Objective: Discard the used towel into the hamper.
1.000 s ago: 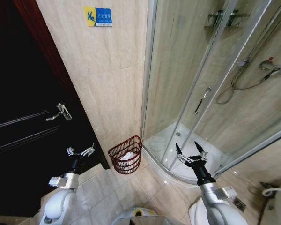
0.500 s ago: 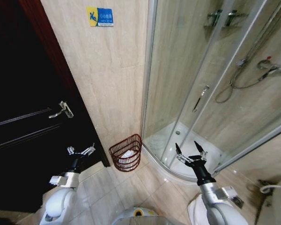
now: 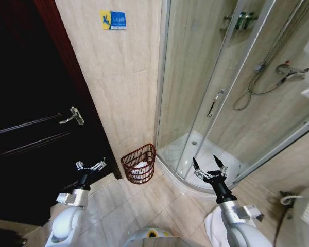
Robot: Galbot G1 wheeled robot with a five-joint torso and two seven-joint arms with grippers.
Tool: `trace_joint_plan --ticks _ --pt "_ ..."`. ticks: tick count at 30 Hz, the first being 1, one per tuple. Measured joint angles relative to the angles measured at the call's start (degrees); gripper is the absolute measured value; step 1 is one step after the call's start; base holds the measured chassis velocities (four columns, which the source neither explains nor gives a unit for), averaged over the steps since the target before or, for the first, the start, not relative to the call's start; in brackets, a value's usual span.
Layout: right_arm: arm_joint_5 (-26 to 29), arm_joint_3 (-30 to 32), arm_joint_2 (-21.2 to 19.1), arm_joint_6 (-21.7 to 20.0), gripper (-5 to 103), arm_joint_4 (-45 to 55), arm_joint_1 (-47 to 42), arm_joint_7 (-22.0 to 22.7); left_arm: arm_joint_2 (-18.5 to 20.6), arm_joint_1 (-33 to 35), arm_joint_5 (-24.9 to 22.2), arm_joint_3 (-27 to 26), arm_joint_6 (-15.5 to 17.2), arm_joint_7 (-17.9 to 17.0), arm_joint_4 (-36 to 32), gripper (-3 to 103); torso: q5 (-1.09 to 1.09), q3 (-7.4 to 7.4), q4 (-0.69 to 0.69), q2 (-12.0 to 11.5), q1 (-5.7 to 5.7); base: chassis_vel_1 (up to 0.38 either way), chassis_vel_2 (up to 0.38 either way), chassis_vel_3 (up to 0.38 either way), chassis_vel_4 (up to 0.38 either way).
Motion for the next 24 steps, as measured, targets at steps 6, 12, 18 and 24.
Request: trace_joint_plan --ticks 6,12,18,24 --pt "-0.1 -0.1 0.0 0.0 100 -0.1 0.0 0.0 0.0 0.0 0.0 0.0 -0.4 0.5 0.0 100 0.00 0.00 0.00 0.0 -0.01 0.000 0.000 0.000 0.000" --pt "-0.3 0.1 -0.3 -0.5 100 -0.1 -0.5 0.0 -0.1 -0.1 0.0 0.1 -0.5 0.6 0.1 100 0.00 0.00 0.00 0.0 -0.01 0.000 0.000 0.000 0.000" --pt "-0.3 0.2 -0.3 -0.5 100 -0.1 -0.6 -0.1 0.0 -0.7 0.0 0.1 -0.4 0.6 0.1 100 0.00 0.00 0.00 0.0 -0.01 -0.017 -0.003 0.005 0.008" --pt "-0.3 0.2 -0.3 -0.5 100 -0.1 -0.5 -0.2 0.0 -1.1 0.1 0.3 -0.2 0.7 0.1 100 0.00 0.01 0.00 0.0 -0.01 -0.039 -0.031 0.041 0.037"
